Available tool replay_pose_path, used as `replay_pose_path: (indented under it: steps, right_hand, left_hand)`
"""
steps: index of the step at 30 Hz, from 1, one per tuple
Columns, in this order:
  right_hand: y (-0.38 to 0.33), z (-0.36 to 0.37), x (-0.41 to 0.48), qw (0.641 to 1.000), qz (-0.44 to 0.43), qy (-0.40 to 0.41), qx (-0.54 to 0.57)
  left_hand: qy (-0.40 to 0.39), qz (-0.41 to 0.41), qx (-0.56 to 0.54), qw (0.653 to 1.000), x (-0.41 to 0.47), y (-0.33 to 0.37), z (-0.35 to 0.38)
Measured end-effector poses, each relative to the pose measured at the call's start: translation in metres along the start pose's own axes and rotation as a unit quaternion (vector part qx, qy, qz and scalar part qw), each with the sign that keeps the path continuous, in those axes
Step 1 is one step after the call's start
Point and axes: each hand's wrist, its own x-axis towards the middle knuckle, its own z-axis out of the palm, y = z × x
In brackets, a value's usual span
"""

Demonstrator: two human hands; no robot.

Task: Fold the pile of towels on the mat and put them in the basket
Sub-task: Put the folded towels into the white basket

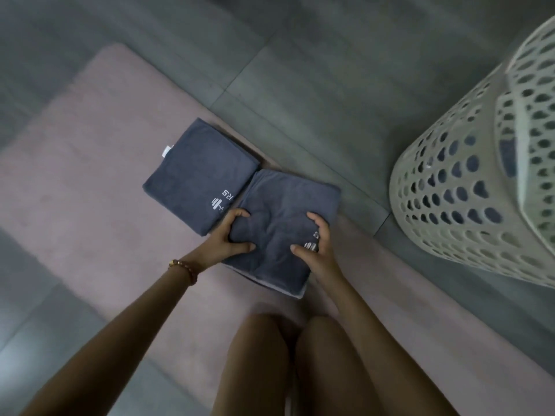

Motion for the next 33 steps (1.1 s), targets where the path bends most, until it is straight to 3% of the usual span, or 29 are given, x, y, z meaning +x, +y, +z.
replay_pose_path:
  steps: [5,12,16,24,33]
  right_hand:
    - [-0.114,-0.017,-0.054,0.998,-0.038,-0.020,-0.035]
    - [-0.283,-0.019,-0.121,0.991,-0.123,0.020,-0.048]
    - [-0.344,-0.037,-0.153,0.982,-0.168,0.071,-0.044]
    - [-0.359,-0.109,-0.193,0.979,-0.155,0.133,-0.016]
    - [-0.373,-0.275,-0.183,0.995,-0.059,0.076,-0.039]
  left_hand:
    - [-0.039,0.029,-0.073,0.996,-0.045,0.091,-0.006]
    - [-0.106,0.086,-0.111,0.984,-0.072,0.233,-0.035]
    - [-0.140,0.137,-0.101,0.976,-0.067,0.314,-0.037]
    - [-0.156,0.200,-0.056,0.966,-0.039,0.388,0.035]
    - [-0.156,0.206,-0.014,0.966,0.006,0.440,0.166]
